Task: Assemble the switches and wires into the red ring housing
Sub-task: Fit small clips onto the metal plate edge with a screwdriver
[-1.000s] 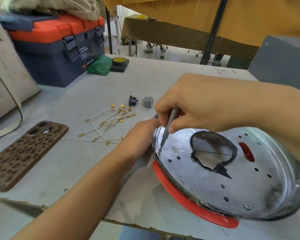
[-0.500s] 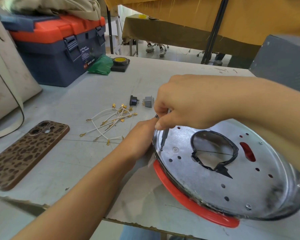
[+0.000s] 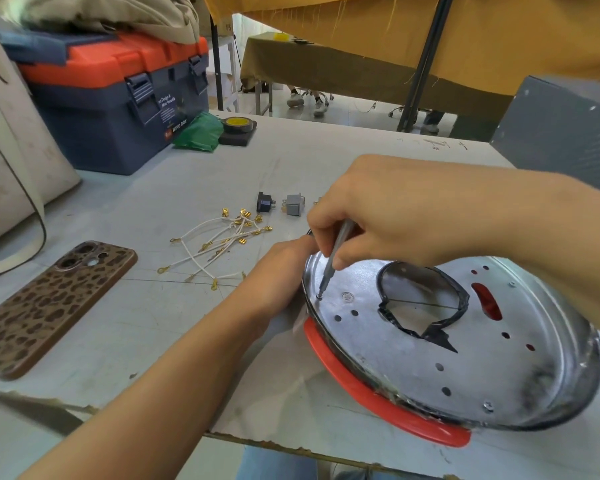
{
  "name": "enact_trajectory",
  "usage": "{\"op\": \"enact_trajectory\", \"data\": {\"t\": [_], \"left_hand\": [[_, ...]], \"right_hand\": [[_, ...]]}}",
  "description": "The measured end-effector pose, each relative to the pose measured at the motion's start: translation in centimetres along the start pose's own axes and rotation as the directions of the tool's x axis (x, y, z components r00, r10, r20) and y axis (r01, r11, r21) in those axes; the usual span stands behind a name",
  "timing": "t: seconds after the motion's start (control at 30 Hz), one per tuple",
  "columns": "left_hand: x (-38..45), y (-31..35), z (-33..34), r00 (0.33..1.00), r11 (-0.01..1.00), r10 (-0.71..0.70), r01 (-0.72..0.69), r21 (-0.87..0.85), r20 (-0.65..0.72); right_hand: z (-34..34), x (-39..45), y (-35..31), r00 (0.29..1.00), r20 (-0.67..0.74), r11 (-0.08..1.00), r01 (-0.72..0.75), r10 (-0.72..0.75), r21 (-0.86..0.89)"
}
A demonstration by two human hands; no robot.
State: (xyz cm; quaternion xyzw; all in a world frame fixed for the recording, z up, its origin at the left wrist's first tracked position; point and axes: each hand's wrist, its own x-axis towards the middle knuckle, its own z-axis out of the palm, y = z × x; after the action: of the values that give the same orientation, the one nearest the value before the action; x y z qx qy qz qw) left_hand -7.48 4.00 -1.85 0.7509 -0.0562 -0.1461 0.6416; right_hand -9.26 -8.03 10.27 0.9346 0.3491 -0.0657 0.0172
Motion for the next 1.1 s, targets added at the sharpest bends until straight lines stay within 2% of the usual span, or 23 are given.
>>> {"op": "enact_trajectory", "data": {"t": [0.2, 0.57, 0.8, 0.93, 1.1], "left_hand": [[-0.1, 0.0, 0.0, 0.999, 1.0, 0.007, -0.006, -0.024, 0.036], [-0.1, -0.1, 0.0, 1.0, 0.999, -0.004, 0.003, -0.035, -0.013], [0.0, -0.1, 0.0, 1.0, 0.999, -0.014, 0.014, -0.033, -0.004], [0.0, -0.1, 0.0, 1.0, 0.999, -0.009, 0.009, -0.03, 0.009], [-0.1, 0.0, 0.1, 0.999, 0.998, -0.012, 0.014, -0.058, 0.034]], "right_hand": [[-0.2, 0.6, -0.4, 1.0, 0.025, 0.999, -0.01, 0.011, -0.049], [0.2, 1.0, -0.6, 0.992, 0.044, 0.992, -0.118, 0.12, -0.044], [0.2, -0.2, 0.0, 0.996, 0.076, 0.998, -0.056, 0.056, -0.004], [-0.1, 0.0, 0.0, 1.0, 0.03, 0.999, -0.008, 0.009, -0.044], [-0.4, 0.2, -0.3, 0.998, 0.056, 0.998, 0.002, 0.002, -0.068]]}}
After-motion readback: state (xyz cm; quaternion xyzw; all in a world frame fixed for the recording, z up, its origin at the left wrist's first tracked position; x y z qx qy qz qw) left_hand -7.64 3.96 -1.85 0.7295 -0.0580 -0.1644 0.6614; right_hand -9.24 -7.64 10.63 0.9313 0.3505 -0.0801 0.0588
